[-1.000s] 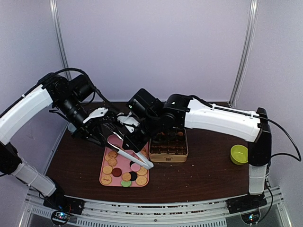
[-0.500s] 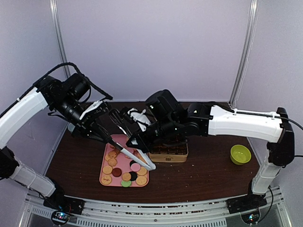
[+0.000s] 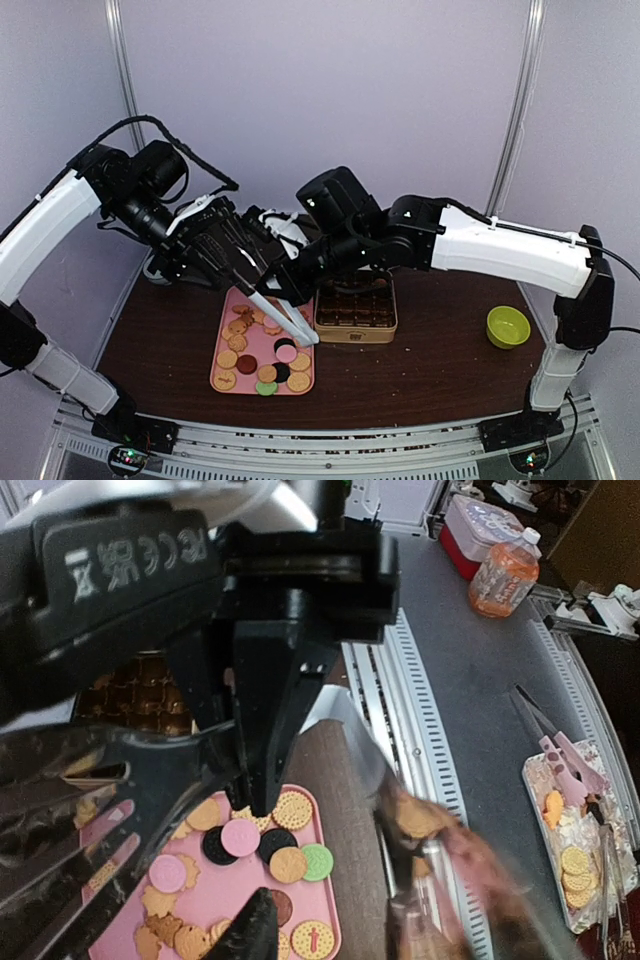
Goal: Pack the cookies
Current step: Pass from the right arm to the left
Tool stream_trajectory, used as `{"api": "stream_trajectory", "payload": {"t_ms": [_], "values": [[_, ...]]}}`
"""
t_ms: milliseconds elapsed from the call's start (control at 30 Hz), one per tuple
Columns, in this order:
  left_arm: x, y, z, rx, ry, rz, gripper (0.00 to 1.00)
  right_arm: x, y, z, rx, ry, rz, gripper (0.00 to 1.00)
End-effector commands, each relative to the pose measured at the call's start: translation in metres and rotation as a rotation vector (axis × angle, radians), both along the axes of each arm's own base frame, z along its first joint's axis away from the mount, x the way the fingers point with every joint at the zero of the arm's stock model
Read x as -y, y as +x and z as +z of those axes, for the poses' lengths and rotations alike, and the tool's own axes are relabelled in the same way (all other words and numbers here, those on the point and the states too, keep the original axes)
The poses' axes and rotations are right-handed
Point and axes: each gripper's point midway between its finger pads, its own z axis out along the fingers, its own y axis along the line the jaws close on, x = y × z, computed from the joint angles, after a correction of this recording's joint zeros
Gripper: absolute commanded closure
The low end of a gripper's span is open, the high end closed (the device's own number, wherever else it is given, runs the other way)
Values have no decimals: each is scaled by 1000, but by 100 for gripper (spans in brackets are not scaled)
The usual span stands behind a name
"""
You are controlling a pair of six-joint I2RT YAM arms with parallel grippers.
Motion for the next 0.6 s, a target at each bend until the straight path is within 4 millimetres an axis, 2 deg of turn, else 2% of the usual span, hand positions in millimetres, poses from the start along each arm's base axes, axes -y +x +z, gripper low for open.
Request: {"api": "stream_trajectory", "payload": {"t_ms": [0,67,233,400,467,567], "values": [[-7,-1,4,-21,44,12,55,-10,-1,8,13,-23,35,100],[-9,-4,3,-20,51,5,51,-13,-3,3,11,-37,39,100],[-15,-21,8,-33,42,-59,50,-14,-4,-5,4,-56,41,100],[-19,-26,9,2,44,-68,50,-11,-3,-11,2,-81,33,100],[-17,-19,8,16,52,-36,55,-11,-4,-14,-2,-90,33,100],[-14,-1,4,54,77,37,71,-9,-4,-16,-5,-98,34,100]]}}
